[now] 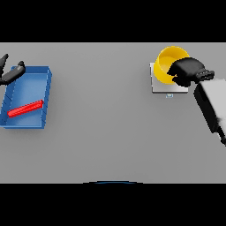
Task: Pick up the red beaker and tilt it to pour out 1 green nut into yellow bowl. Pick up the yellow bowl and place it on the metallic measuring scale.
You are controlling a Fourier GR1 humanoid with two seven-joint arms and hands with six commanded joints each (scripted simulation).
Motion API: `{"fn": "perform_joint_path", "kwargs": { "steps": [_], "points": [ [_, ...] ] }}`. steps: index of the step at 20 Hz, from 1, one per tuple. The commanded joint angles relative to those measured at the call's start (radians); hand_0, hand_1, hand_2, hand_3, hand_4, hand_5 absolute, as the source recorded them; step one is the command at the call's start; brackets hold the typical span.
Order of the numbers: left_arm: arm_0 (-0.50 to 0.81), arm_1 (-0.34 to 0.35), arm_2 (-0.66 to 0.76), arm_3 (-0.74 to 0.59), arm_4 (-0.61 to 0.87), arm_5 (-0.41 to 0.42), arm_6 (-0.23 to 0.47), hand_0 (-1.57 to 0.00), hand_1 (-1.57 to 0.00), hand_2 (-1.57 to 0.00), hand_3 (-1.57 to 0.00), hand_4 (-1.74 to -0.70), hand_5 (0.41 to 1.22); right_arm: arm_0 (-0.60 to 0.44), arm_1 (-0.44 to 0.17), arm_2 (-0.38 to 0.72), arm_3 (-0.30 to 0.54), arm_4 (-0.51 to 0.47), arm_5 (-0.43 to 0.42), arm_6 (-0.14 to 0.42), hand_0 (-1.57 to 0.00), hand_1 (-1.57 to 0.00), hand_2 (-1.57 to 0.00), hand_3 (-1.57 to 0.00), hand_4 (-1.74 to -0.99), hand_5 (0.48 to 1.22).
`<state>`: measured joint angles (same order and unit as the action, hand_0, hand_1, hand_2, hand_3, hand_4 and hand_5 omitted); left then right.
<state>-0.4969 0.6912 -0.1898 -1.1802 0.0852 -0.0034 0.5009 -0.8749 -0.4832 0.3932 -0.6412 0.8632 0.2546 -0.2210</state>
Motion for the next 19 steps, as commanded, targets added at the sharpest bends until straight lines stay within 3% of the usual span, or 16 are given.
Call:
{"fn": "perform_joint_path", "kwargs": {
  "steps": [1, 2, 3, 4, 6, 9, 13, 19],
  "points": [
    [-0.007, 0.002, -0.002, -0.004, -0.004, 0.001, 0.011, 0.00, 0.00, 0.00, 0.00, -0.84, 0.780, 0.002, 0.001, -0.003, -0.001, -0.003, 0.003, 0.002, -1.57, -1.57, -1.40, -1.38, -1.741, 1.221],
    [-0.006, -0.001, -0.006, -0.007, -0.007, 0.003, 0.000, 0.00, 0.00, 0.00, 0.00, -0.84, 0.779, 0.008, 0.000, -0.004, -0.007, -0.003, 0.009, 0.002, -1.57, -1.50, -1.44, -1.25, -1.741, 1.221],
    [-0.007, 0.003, -0.004, -0.001, -0.006, -0.002, 0.003, 0.00, 0.00, 0.00, 0.00, -0.84, 0.775, 0.002, 0.006, -0.005, 0.001, 0.002, 0.017, 0.016, -1.56, -1.43, -1.34, -1.11, -1.682, 1.221],
    [-0.008, 0.007, 0.002, 0.001, -0.001, -0.003, 0.006, 0.00, 0.00, 0.00, 0.00, -0.84, 0.773, 0.001, 0.002, -0.008, 0.000, 0.000, 0.025, 0.017, -1.47, -1.28, -1.18, -0.96, -1.632, 1.145],
    [-0.004, 0.003, -0.001, -0.012, 0.002, 0.000, 0.016, 0.00, 0.00, 0.00, 0.00, -0.83, 0.771, 0.008, 0.012, -0.026, -0.008, -0.025, 0.048, 0.041, -1.15, -0.96, -0.85, -0.69, -1.559, 1.014],
    [0.008, 0.001, 0.001, -0.020, 0.008, 0.002, 0.010, 0.00, 0.00, 0.00, 0.00, -0.84, 0.764, 0.018, 0.015, -0.042, -0.010, -0.049, 0.073, 0.042, -0.61, -0.56, -0.47, -0.39, -1.496, 0.890],
    [0.003, -0.003, -0.002, -0.020, 0.004, 0.006, 0.013, 0.00, 0.00, 0.00, 0.00, -0.83, 0.750, 0.006, 0.016, -0.031, -0.001, -0.035, 0.075, 0.046, -0.25, -0.24, -0.19, -0.16, -1.448, 0.824],
    [0.004, -0.003, -0.004, -0.030, 0.003, 0.009, 0.013, 0.00, 0.00, 0.00, 0.00, -0.83, 0.760, 0.016, -0.001, -0.019, -0.005, -0.028, 0.107, 0.046, -0.06, -0.06, -0.05, -0.04, -1.390, 0.779]
  ]
}}
